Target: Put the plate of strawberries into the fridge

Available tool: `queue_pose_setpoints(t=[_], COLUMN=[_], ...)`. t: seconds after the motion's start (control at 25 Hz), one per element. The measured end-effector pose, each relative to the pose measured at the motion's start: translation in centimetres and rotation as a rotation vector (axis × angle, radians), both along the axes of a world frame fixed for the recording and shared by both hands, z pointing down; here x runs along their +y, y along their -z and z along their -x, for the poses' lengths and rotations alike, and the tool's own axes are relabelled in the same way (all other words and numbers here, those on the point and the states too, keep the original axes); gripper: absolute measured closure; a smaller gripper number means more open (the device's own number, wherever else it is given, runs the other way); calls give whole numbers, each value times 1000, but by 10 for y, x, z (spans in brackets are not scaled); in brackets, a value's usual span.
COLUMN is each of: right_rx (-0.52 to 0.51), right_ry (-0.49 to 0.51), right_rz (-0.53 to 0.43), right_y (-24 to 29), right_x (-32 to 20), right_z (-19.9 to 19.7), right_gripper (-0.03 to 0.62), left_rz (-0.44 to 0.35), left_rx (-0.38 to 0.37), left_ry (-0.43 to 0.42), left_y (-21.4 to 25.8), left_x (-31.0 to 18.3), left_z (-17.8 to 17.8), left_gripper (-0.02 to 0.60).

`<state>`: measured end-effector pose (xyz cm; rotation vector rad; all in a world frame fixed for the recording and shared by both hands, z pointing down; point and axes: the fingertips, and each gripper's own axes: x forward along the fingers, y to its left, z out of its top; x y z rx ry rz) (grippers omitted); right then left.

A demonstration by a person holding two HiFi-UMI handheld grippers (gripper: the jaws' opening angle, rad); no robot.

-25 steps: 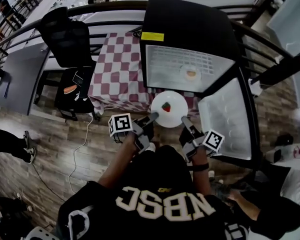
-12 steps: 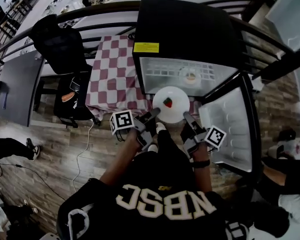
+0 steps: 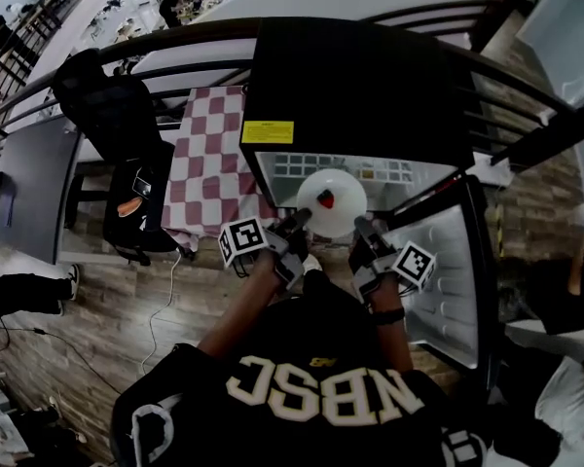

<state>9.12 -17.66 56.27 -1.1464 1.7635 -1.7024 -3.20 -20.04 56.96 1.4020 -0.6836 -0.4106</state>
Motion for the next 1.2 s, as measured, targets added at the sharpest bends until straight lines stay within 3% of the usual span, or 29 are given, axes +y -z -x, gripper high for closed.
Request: queue_pose_setpoints(t=[0.48, 0.84, 1.2], right_rx=[-35, -89, -94], right_ry=[-33, -76, -96], right_rz=[15, 56, 39], right_y=[-8, -20, -22], right_x=[-52, -61, -73], right_z=[-11, -16, -19], right_gripper=[566, 566, 566], left_rz=[21, 71, 65], left_rx=[-20, -38, -53], left_ry=[46, 51, 78], left_y=[-9, -21, -24], left_x=[-53, -62, -73], left_z=[-12, -17, -23], left_gripper=[554, 554, 554])
